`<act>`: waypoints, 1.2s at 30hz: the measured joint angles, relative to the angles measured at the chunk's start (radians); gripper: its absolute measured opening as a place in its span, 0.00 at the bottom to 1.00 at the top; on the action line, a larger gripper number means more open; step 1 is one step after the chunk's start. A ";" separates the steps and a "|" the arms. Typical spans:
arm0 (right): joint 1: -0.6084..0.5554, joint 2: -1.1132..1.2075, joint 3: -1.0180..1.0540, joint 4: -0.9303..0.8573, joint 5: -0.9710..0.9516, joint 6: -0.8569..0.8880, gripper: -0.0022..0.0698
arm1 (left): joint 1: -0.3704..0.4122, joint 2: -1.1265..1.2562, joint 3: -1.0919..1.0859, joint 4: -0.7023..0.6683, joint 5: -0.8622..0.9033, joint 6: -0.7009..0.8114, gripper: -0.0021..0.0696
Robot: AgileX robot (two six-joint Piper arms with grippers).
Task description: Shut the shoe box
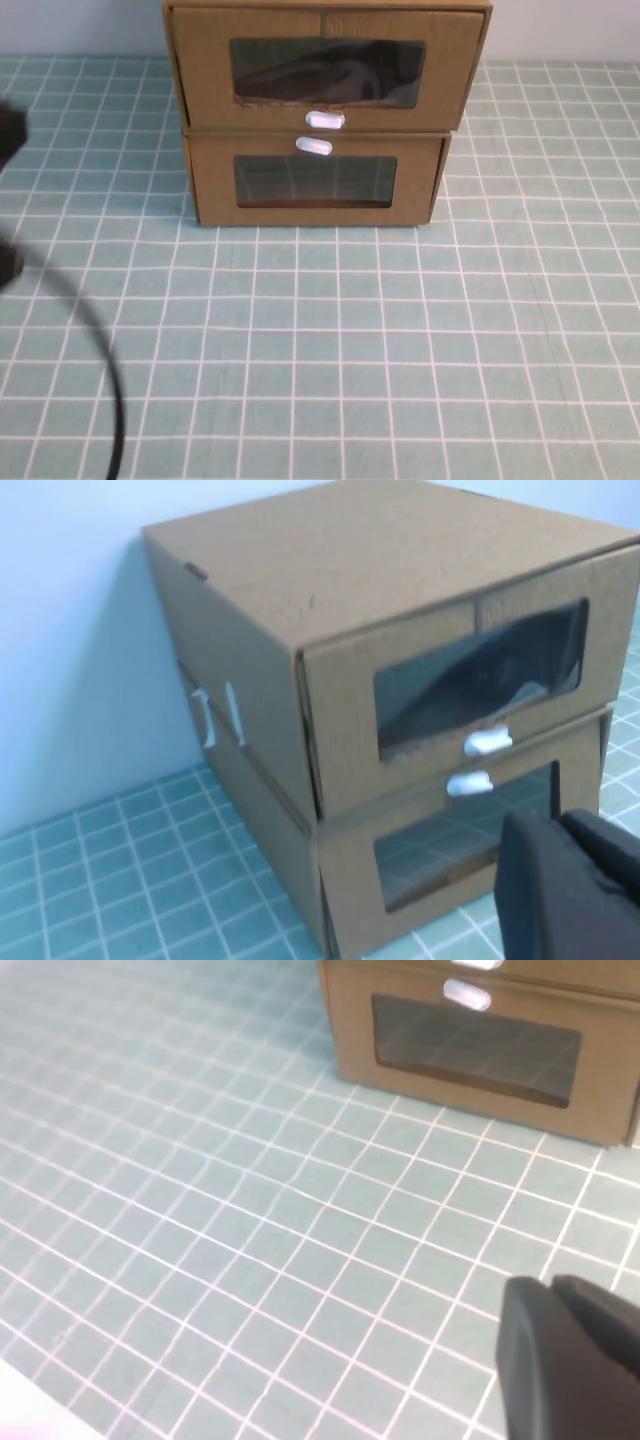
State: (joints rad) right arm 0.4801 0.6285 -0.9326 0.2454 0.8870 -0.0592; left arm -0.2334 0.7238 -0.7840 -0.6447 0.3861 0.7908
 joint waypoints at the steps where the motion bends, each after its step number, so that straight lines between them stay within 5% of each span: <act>1: 0.000 -0.060 0.043 -0.001 -0.011 0.013 0.01 | 0.000 -0.055 0.058 -0.005 -0.020 0.000 0.02; 14: 0.000 -0.410 0.447 0.029 -0.254 0.011 0.01 | 0.000 -0.528 0.535 -0.036 -0.068 0.001 0.02; 22: 0.000 -0.414 0.718 0.087 -0.579 -0.008 0.01 | 0.000 -0.552 0.747 -0.083 -0.193 0.001 0.02; 36: -0.001 -0.414 0.821 0.112 -0.621 -0.008 0.01 | 0.000 -0.552 0.810 -0.097 -0.233 0.001 0.02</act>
State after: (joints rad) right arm 0.4793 0.2144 -0.1115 0.3569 0.2656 -0.0673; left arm -0.2334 0.1722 0.0256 -0.7422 0.1529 0.7916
